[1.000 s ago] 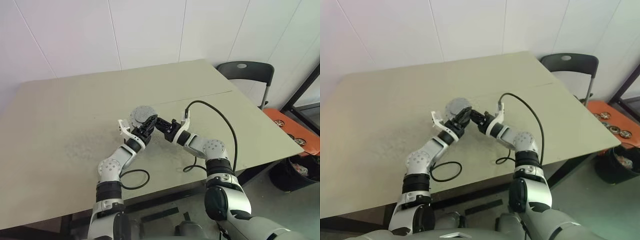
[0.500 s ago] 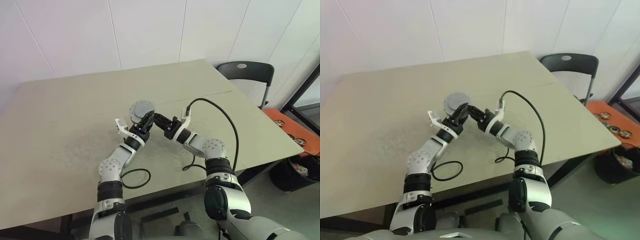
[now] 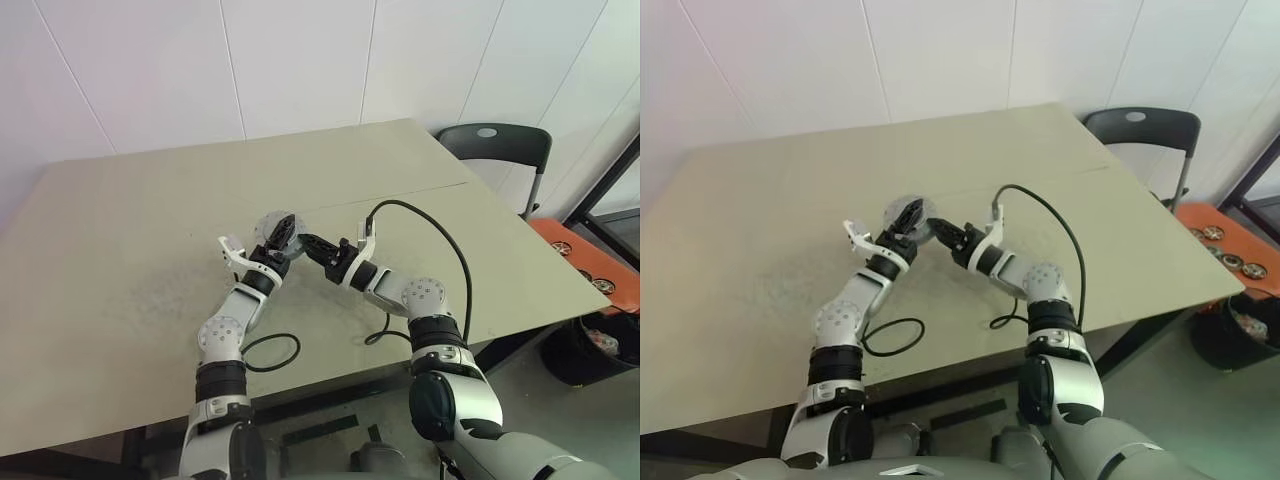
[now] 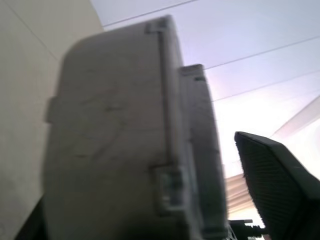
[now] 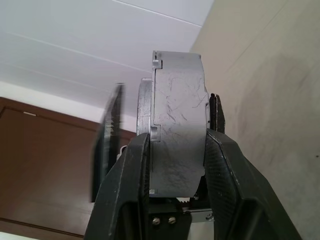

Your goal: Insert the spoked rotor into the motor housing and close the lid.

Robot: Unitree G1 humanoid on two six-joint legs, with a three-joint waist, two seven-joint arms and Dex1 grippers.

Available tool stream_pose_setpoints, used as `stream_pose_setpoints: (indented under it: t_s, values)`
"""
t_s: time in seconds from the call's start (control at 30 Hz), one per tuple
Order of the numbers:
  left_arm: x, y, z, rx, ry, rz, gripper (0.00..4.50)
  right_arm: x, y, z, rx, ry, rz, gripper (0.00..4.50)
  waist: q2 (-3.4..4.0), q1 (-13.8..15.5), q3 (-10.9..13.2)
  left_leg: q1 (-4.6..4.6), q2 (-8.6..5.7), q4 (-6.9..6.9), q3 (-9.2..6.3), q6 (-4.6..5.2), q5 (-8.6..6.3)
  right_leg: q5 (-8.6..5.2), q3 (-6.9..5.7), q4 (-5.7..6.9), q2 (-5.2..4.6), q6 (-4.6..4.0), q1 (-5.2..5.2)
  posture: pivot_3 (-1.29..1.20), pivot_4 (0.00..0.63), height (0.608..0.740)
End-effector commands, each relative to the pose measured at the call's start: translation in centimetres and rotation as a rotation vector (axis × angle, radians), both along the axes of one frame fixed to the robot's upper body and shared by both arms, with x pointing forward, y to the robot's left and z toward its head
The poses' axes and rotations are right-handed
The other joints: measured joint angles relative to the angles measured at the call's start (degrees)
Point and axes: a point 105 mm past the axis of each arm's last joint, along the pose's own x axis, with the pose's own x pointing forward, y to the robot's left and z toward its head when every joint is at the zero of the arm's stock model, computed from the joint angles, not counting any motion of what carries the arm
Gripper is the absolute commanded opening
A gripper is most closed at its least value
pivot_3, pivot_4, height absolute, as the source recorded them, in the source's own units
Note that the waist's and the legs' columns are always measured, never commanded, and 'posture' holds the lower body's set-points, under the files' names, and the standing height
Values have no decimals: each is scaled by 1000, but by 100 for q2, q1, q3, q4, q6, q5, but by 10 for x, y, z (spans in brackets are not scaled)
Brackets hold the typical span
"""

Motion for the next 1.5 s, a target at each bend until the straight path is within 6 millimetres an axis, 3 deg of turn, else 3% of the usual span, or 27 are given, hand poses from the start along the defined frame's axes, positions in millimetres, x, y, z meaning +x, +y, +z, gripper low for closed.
stream_pose_setpoints:
  t_s: [0.03,0.1,0.3,0.5,0.63,0.87,0.93,1.17,1.23,1.37,1.5]
  values:
    - [7,7,21,-11,-67,56,2607,3,1,13,14,-46,-3,1185,-4,-1,3,0,0,0,0,0,0,0,0,0,1,0,0,0,0,740]
    - [7,7,23,-22,-86,57,2310,4,1,13,11,-47,-3,1185,-4,0,3,0,0,0,0,-1,0,0,0,0,1,0,-1,0,0,740]
    - [8,10,24,-49,-76,73,2250,5,1,12,9,-49,-2,1185,-4,-4,3,0,2,0,0,-1,0,0,0,0,10,0,0,0,0,740]
    - [3,5,40,-161,-136,30,2250,5,2,9,-23,-51,-2,1185,-4,-6,3,0,2,0,0,-1,1,0,1,0,10,0,0,0,0,740]
    - [6,10,33,-202,-95,50,2250,2,5,12,-8,-58,24,1185,-4,-4,3,0,3,1,0,-1,1,0,1,0,12,0,0,0,0,740]
    - [6,13,32,-214,-95,72,2250,1,4,16,4,-78,30,3451,-5,-1,3,0,3,1,0,-3,2,0,2,0,12,0,0,0,0,740]
    - [7,16,32,-210,-97,93,2250,-2,7,19,13,-99,57,3451,-5,-2,3,0,3,2,0,-4,2,0,3,0,13,0,0,0,0,740]
    - [18,49,23,-133,-71,297,2250,-4,9,19,6,-111,74,3451,-8,-8,4,0,9,3,0,-4,2,0,4,0,22,0,0,0,0,740]
    - [22,63,8,-41,-8,391,2149,-5,9,18,3,-110,76,3492,-8,2,3,0,10,3,-1,-4,2,0,5,0,22,0,0,0,0,740]
    - [22,102,-18,86,112,599,2145,-6,9,18,2,-110,83,3492,-10,-6,3,0,11,3,0,-2,1,0,6,0,24,0,0,0,0,740]
    - [17,135,-26,171,142,748,2145,-7,10,16,-2,-108,86,3492,-14,-37,3,0,17,2,0,-2,1,0,6,0,28,0,-1,0,0,740]
